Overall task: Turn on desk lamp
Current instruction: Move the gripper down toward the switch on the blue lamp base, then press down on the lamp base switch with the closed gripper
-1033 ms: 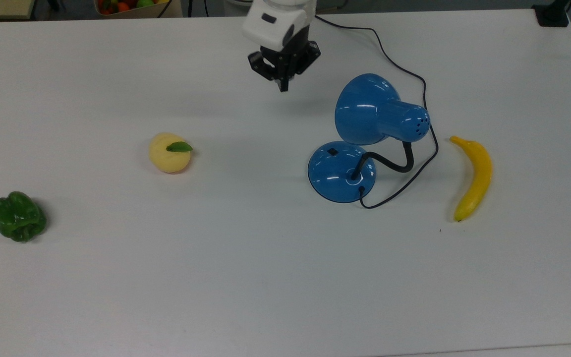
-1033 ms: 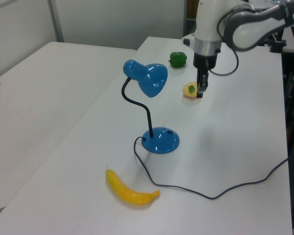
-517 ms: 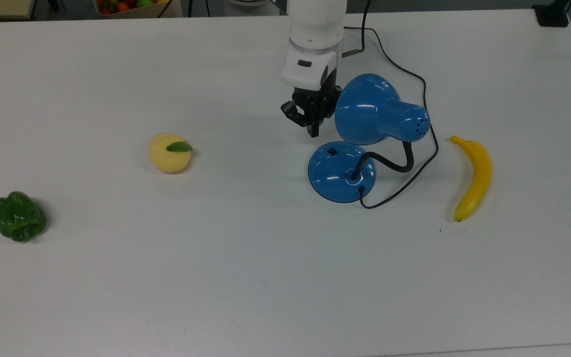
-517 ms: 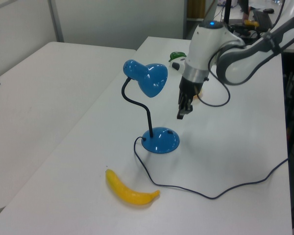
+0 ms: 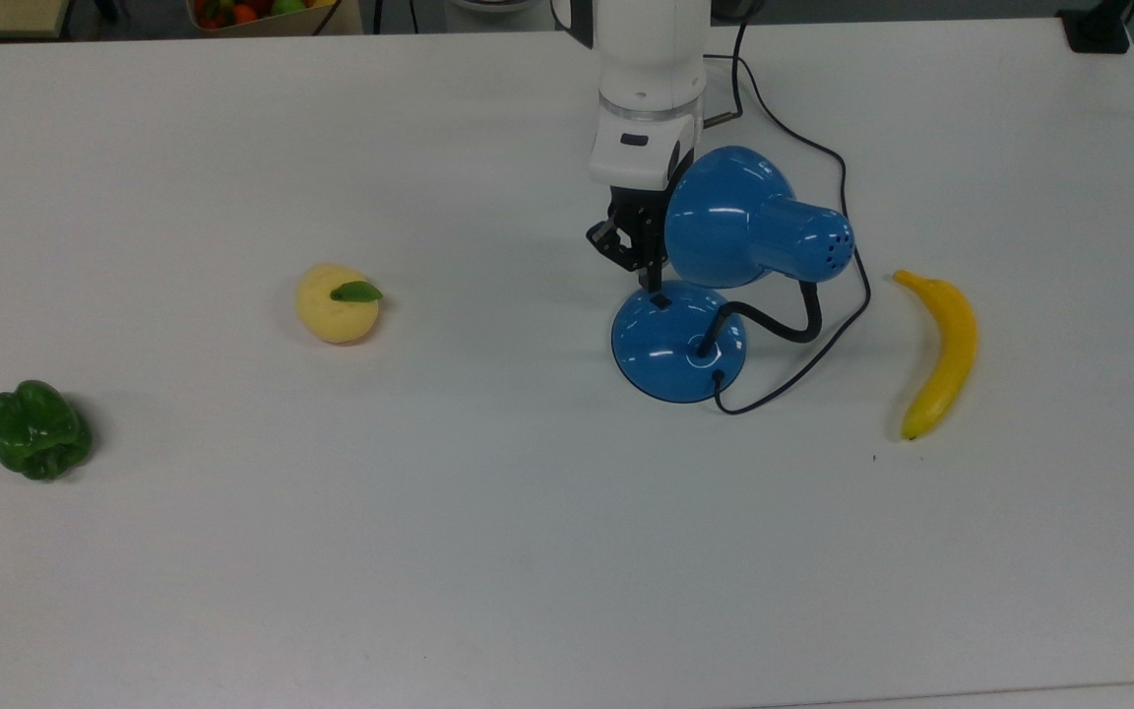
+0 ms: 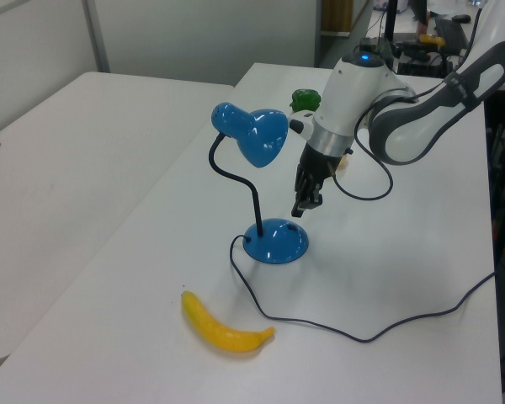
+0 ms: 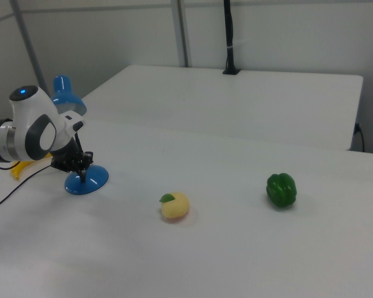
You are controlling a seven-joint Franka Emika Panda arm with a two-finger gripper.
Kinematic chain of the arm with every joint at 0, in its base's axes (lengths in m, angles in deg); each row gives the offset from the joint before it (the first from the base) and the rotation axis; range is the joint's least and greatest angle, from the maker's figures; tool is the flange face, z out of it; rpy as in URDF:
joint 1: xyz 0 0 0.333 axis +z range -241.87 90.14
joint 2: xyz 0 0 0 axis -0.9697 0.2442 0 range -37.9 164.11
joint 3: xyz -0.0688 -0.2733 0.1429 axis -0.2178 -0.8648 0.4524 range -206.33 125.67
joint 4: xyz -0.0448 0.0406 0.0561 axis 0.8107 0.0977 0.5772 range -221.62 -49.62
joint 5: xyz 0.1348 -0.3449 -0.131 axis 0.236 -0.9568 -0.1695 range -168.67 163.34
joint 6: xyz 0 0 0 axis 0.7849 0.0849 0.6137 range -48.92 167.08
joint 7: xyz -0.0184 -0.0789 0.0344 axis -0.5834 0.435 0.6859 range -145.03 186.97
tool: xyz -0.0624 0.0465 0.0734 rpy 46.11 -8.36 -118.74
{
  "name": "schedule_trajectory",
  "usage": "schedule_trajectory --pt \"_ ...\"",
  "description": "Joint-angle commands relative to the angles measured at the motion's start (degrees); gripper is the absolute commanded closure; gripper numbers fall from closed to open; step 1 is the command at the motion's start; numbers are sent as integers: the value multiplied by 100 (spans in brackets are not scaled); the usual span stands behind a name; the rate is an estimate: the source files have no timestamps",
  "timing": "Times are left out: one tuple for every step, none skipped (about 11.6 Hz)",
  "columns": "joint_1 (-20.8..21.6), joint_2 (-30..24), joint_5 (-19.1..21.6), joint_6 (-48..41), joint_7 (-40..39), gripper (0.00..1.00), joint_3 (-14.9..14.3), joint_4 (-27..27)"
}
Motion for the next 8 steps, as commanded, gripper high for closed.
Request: schedule_trajectory --pt "-51 154 93 253 -176 100 142 57" --pt "-86 215 101 384 -176 100 186 75" --pt "-139 259 102 421 -176 100 239 101" --pt "-174 294 102 473 -176 100 283 101" --pt "-209 312 102 500 -176 100 301 110" --pt "-209 312 102 500 -176 100 301 110" --pt "-209 312 102 500 -176 100 310 110" --pt "-209 312 102 500 -167 100 310 110"
